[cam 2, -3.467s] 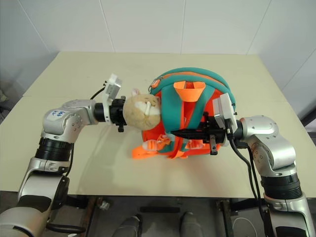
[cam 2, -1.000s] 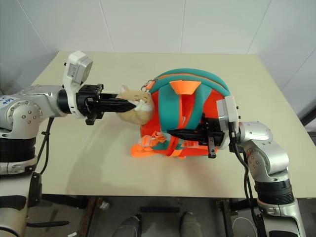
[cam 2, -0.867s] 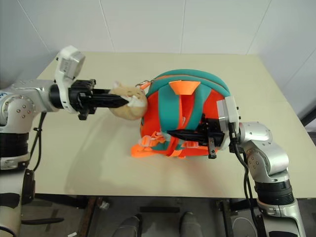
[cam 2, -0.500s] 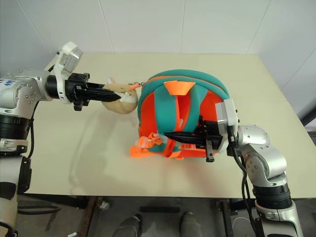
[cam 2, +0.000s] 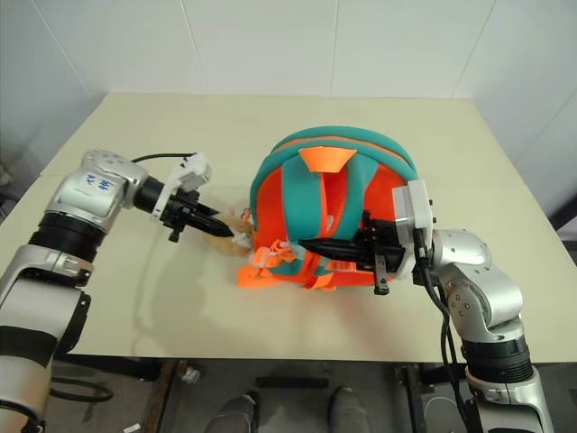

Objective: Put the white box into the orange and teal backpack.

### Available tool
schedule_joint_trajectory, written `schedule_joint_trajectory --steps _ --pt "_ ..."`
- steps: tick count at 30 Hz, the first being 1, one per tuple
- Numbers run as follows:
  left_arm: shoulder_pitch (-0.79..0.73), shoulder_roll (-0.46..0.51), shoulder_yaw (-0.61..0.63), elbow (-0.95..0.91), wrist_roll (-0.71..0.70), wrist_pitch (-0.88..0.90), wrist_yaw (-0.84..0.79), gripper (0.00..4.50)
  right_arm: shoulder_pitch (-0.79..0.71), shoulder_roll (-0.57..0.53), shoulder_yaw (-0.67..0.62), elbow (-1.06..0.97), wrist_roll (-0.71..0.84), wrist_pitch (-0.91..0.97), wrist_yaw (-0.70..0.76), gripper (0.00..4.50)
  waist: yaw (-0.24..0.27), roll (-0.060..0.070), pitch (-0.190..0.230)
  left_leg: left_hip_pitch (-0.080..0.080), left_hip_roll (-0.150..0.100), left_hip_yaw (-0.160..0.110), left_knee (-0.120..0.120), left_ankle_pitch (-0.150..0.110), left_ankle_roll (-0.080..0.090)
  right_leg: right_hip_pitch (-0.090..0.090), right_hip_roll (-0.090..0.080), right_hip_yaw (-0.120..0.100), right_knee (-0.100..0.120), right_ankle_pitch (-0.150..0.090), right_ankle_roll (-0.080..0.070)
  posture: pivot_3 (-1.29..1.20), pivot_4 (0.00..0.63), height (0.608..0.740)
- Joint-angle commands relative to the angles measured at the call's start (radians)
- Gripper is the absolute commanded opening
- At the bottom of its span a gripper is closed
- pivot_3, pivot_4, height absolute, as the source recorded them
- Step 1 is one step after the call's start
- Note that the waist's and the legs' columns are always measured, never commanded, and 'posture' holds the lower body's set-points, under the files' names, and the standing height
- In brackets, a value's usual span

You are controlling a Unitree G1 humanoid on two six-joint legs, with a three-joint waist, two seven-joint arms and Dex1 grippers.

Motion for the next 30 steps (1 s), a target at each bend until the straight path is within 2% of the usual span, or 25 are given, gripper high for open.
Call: schedule_joint_trajectory --steps 1,7,8,11,13,15,16,21,27,30 --pt "0.001 -0.009 -0.005 0.030 0.058 -0.045 0.017 0.46 -0.001 0.002 -0.013 -0.041 0.010 -0.009 -0.008 0.00 0.000 0.000 0.000 0.000 0.000 0.000 0.000 0.000 0.000 0.000 0.000 0.000 0.000 0.000 0.000 0.00 0.150 0.740" --pt "0.035 -0.049 0.033 -0.012 0.059 0.005 0.062 0.46 0.004 -0.022 -0.019 -0.049 -0.003 0.005 -0.032 0.00 0.001 0.000 0.000 0.000 0.000 0.000 0.000 0.000 0.000 0.000 0.000 0.000 0.001 0.000 0.000 0.00 0.150 0.740" --pt "0.048 -0.052 0.061 -0.035 0.032 0.007 0.057 0.46 0.007 -0.031 -0.020 -0.054 -0.007 0.013 -0.039 0.00 0.000 0.000 0.000 0.000 0.000 0.000 0.001 0.000 0.000 0.000 0.000 0.000 0.001 0.000 0.000 0.00 0.150 0.740" --pt "0.079 -0.093 0.253 -0.154 -0.173 0.106 0.035 0.45 -0.001 -0.089 -0.028 -0.071 -0.012 0.115 -0.115 0.00 0.001 0.001 0.000 0.000 0.000 0.000 0.001 0.000 0.000 0.000 0.000 0.000 0.001 0.000 0.000 0.00 0.150 0.740" --pt "0.108 -0.080 0.299 -0.232 -0.229 0.168 0.014 0.45 -0.007 -0.122 -0.035 -0.088 -0.001 0.180 -0.162 0.00 0.001 0.001 0.001 -0.001 0.000 -0.001 0.001 0.000 0.000 0.000 0.000 0.000 0.001 0.000 0.000 0.00 0.150 0.740" --pt "0.141 -0.066 0.329 -0.288 -0.259 0.194 0.021 0.45 0.003 -0.176 -0.033 -0.113 -0.012 0.194 -0.140 0.00 0.002 0.001 0.001 -0.002 0.000 -0.002 0.001 0.000 0.000 -0.001 0.000 0.000 0.001 0.000 0.000 0.00 0.150 0.740" --pt "0.158 -0.051 0.336 -0.307 -0.260 0.202 0.027 0.80 0.011 -0.202 -0.039 -0.126 -0.015 0.204 -0.136 0.69 0.003 0.001 0.001 -0.002 0.000 -0.002 0.001 0.000 0.000 -0.001 0.000 0.000 0.001 0.000 0.000 0.00 0.150 0.740" --pt "0.224 0.012 0.379 -0.382 -0.291 0.252 0.056 2.47 0.047 -0.287 -0.107 -0.177 0.020 0.244 -0.145 2.33 0.000 0.001 0.001 -0.001 0.000 -0.001 0.001 0.000 0.000 0.000 0.000 0.000 0.000 0.000 0.000 0.00 0.150 0.740" --pt "0.326 0.072 0.442 -0.416 -0.317 0.220 0.091 4.37 0.152 -0.360 -0.265 -0.215 0.053 0.262 -0.144 4.39 0.003 0.001 0.001 0.000 0.000 -0.001 0.002 0.000 0.001 0.000 0.000 0.000 0.001 0.000 0.000 0.00 0.150 0.740" --pt "0.354 0.073 0.487 -0.413 -0.327 0.165 0.120 4.47 0.230 -0.402 -0.341 -0.190 0.028 0.232 -0.105 4.49 0.006 0.001 0.001 0.000 0.000 -0.001 0.002 0.000 0.001 0.001 0.000 0.000 0.000 0.000 0.000 0.00 0.150 0.740"
